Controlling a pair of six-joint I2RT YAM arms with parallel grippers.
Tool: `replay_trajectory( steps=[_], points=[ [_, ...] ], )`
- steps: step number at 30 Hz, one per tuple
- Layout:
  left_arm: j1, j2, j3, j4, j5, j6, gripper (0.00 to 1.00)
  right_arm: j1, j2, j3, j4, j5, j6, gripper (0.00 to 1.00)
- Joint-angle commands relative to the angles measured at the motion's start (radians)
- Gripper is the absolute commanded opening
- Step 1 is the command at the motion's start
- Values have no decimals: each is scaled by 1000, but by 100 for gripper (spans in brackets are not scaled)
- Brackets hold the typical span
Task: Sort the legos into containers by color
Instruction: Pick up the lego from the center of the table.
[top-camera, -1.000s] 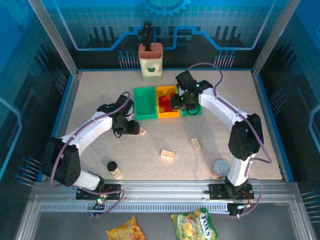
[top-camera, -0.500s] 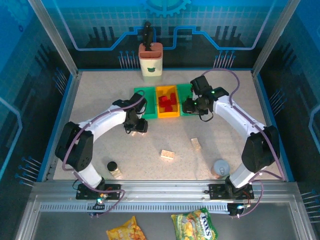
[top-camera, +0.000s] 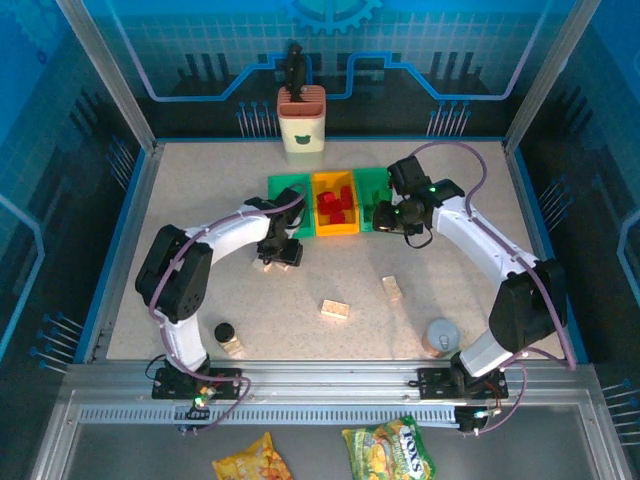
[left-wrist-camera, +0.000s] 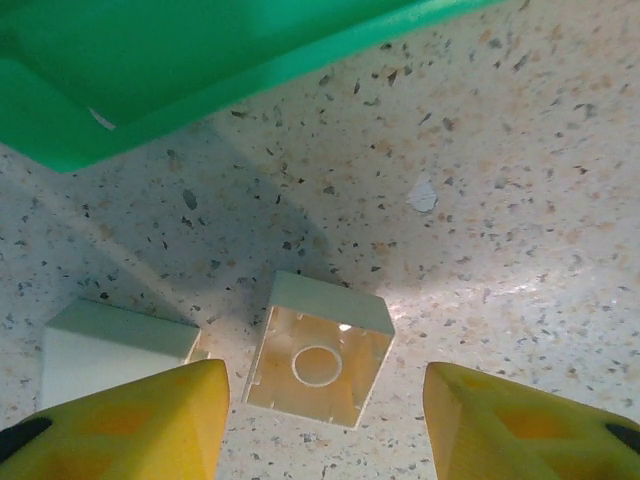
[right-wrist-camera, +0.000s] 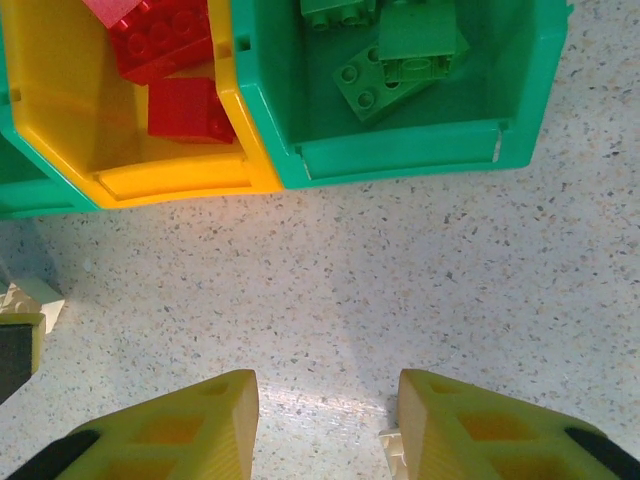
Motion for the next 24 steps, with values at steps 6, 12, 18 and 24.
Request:
replay_trajectory(
  steps=[6,12,18,24],
  points=[
    [-19,42,20,3,-9,29,51,-18,-26,-10,-25,14,-9,42],
    [-23,52,24,-1,-13,34,47,-18,-24,-15,-17,4,-6,41],
    [-24,50,22,-6,-24,34,42,-17,-26,-13,-18,2,-5,41],
    [-25,17,14,-10,-24,24,36,-17,-35,-14,-24,6,-7,40]
  ],
)
